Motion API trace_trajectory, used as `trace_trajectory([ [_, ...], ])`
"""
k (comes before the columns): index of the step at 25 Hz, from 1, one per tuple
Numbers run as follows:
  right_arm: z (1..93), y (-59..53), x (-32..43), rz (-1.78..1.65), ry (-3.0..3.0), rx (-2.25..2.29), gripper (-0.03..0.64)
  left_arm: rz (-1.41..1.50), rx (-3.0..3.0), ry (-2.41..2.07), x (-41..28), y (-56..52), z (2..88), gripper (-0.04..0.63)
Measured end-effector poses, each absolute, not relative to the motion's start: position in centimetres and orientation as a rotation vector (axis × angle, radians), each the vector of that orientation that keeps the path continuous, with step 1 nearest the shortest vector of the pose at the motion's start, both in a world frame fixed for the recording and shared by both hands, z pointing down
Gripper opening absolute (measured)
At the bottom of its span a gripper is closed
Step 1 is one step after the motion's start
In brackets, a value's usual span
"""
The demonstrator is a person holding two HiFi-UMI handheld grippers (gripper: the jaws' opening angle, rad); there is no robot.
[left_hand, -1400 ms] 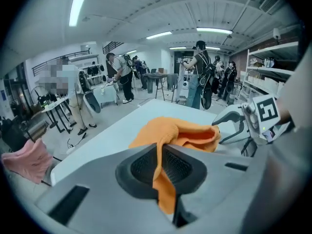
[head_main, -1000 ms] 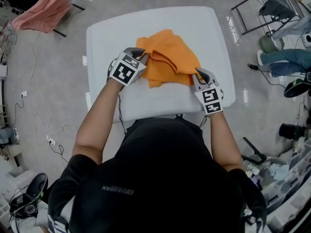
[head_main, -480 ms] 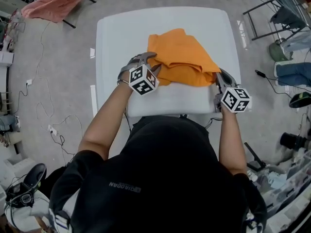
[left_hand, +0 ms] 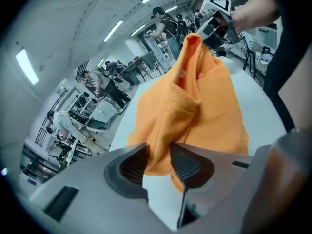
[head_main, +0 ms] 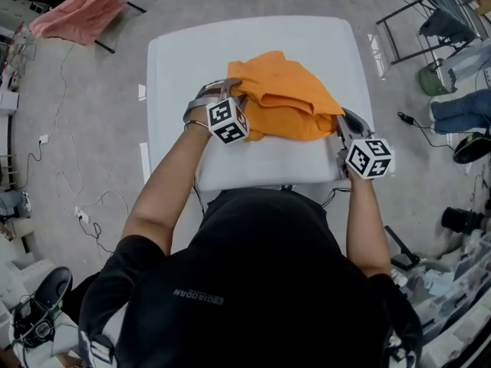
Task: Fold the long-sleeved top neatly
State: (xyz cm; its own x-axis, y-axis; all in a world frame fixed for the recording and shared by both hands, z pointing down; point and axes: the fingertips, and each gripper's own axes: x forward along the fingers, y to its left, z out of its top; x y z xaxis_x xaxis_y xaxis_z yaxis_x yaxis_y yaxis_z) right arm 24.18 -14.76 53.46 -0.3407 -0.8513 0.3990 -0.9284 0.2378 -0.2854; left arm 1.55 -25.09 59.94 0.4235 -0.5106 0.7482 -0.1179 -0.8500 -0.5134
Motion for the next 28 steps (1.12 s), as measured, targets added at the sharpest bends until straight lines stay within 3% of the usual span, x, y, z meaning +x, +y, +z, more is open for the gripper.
trace_trajectory([
  [2,52.8,-15.2,24.3,0.675,-2.334,1.682,0.021,-1.387,-2.333,0.576,1.4,-25.9,59.2,0.037],
  [3,52.3,-15.5,24.3,0.648,-2.328,1.674,0.021,-1.362,-2.377,0.613,1.1,-26.4,58.5,0.025],
  [10,46.7,-20.7,25.1,0.345,-2.213,1.588,0.021,-1.127,-2.631,0.901,-0.6,-30.7,48.8,0.020],
  [20,31.8,-27.1,23.3,-0.045,-2.263,1.547,0.025,-0.774,-2.678,1.160,-3.7,-33.6,32.3,0.018],
  [28,23.5,-27.6,22.2,-0.293,-2.281,1.471,0.028,-0.658,-2.569,1.233,-5.4,-32.4,23.6,0.018],
])
